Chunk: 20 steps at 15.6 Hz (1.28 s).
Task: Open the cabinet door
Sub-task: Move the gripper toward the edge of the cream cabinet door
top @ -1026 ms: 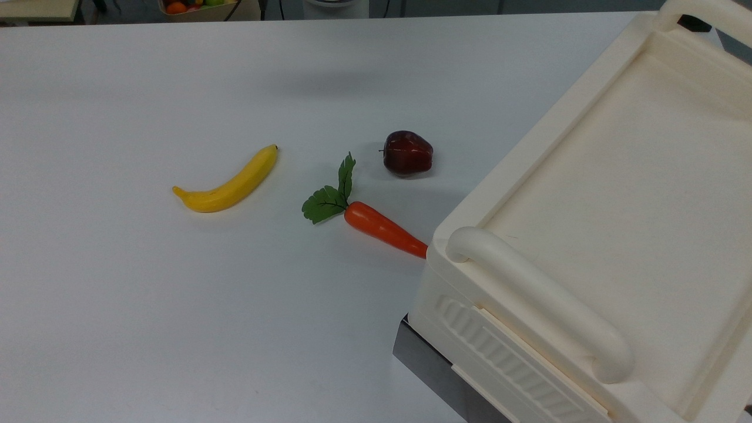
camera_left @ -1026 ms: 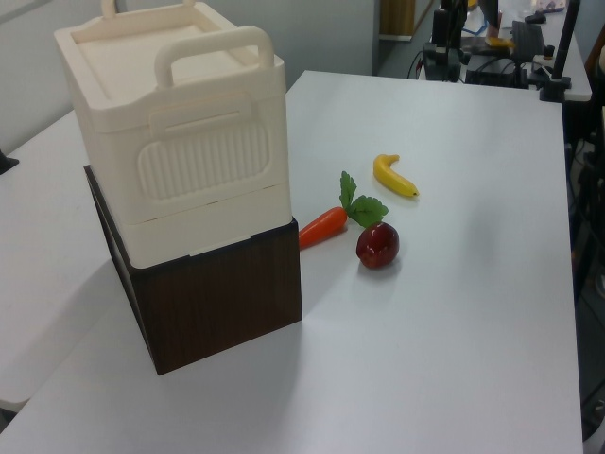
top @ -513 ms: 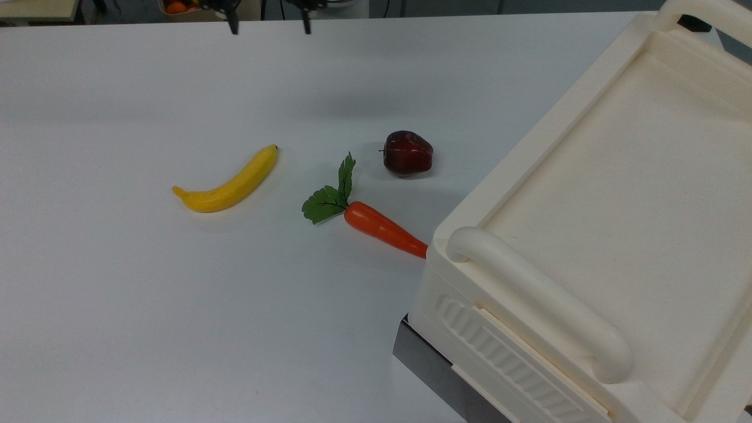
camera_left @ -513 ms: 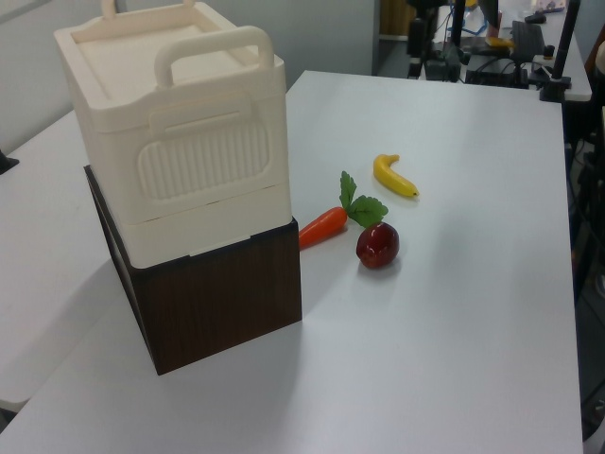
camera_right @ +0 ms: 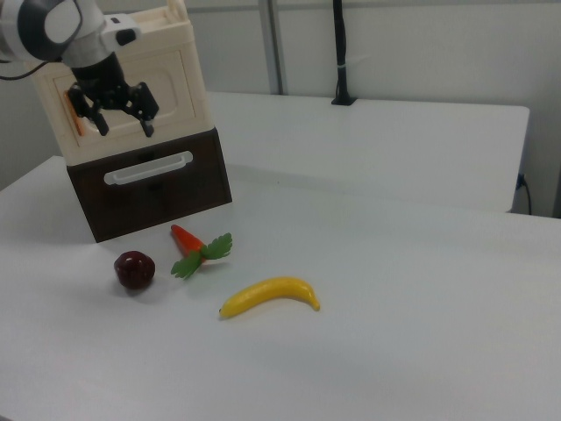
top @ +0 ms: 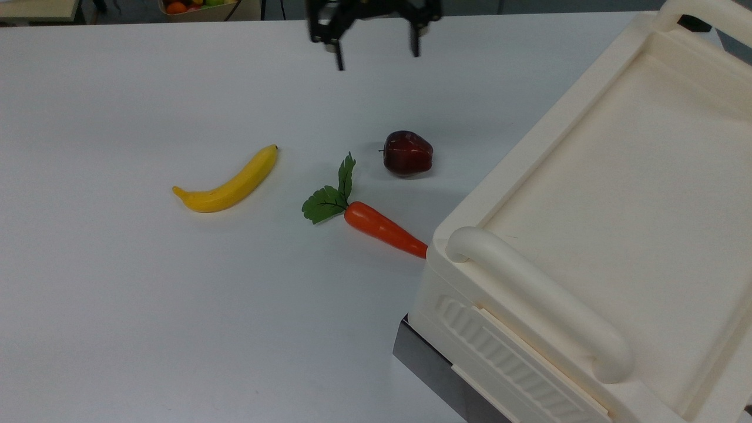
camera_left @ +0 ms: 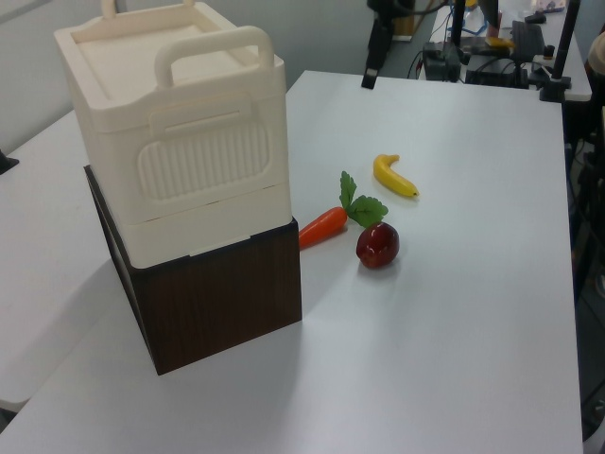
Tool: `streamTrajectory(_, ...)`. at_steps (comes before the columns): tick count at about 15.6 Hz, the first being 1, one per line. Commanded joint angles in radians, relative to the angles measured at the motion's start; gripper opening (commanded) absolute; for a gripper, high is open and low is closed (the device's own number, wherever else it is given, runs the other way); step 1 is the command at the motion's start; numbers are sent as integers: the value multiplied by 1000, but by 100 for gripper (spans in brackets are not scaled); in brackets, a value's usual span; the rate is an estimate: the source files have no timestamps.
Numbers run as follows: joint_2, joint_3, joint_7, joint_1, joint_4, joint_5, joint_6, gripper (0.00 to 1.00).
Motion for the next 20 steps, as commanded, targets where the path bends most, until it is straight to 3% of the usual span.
streamTrajectory(1,37,6,-71,73,11,12,105,100)
streamTrajectory(7,88,12,-271,133,13,156,300,100)
streamTrajectory(12,111,18,-388,170,16,156,349,95)
streamTrajectory(20,134,50,-394,173,77,149,359,82)
